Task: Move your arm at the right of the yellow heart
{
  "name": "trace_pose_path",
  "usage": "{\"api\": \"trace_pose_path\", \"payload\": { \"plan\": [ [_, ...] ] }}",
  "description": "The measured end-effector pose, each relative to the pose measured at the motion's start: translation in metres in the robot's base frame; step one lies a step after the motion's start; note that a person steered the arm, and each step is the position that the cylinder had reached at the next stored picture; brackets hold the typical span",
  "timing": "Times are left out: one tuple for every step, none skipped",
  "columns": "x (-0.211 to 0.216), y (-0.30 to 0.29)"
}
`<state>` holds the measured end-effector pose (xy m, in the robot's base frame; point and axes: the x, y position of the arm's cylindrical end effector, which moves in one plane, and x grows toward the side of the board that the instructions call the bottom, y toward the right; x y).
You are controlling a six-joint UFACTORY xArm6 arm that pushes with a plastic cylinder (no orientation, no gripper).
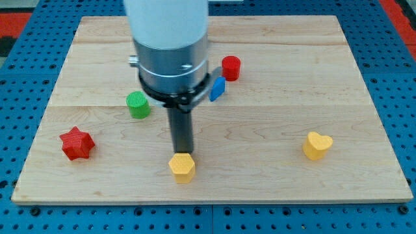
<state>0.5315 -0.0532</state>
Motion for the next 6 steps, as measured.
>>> {"api": "trace_pose_path", "payload": {
  "plan": [
    [0.024,0.029],
    [0.068,0.033],
    [0.077,0.061],
    [0.086,0.118],
    [0.067,0.238],
    [0.028,0.341]
  ]
}}
